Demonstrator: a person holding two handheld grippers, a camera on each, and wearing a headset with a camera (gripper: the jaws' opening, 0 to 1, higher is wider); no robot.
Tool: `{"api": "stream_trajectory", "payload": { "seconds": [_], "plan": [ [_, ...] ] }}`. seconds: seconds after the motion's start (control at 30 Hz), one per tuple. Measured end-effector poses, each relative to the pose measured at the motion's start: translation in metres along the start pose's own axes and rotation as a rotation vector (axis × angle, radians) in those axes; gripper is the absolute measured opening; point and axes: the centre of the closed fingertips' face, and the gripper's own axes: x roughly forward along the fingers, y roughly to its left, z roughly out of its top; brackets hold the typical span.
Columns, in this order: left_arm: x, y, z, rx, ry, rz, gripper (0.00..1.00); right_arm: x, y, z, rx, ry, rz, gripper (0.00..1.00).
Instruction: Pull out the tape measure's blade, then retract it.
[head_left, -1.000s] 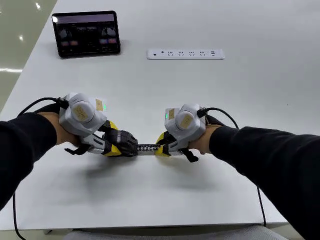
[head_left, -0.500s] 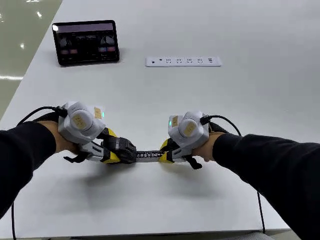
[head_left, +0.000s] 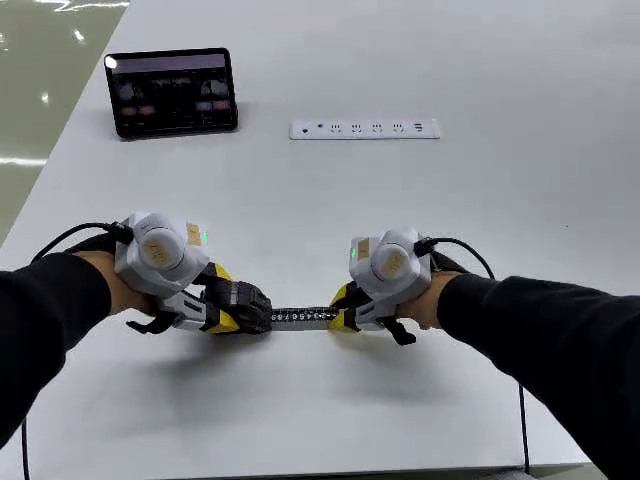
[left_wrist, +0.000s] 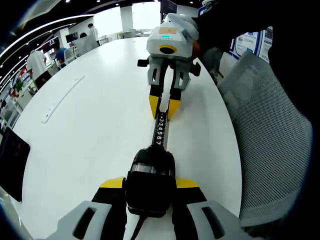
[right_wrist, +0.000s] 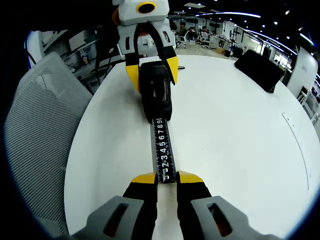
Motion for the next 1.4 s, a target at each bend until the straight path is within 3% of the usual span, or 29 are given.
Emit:
{"api": "stream_trajectory", "payload": {
  "seconds": [0.43, 1.4],
  "plan": [
    [0.001, -0.001, 0.000, 0.006, -0.003, -0.018, 0.31, -0.006, -0.001, -0.006, 0.000, 0.003, 0.006, 0.09],
    [0.001, -0.002, 0.002, -0.031, -0.020, 0.013, 0.31, -0.021, -0.005, -0.025, 0.014, 0.012, 0.002, 0.09]
  ]
}}
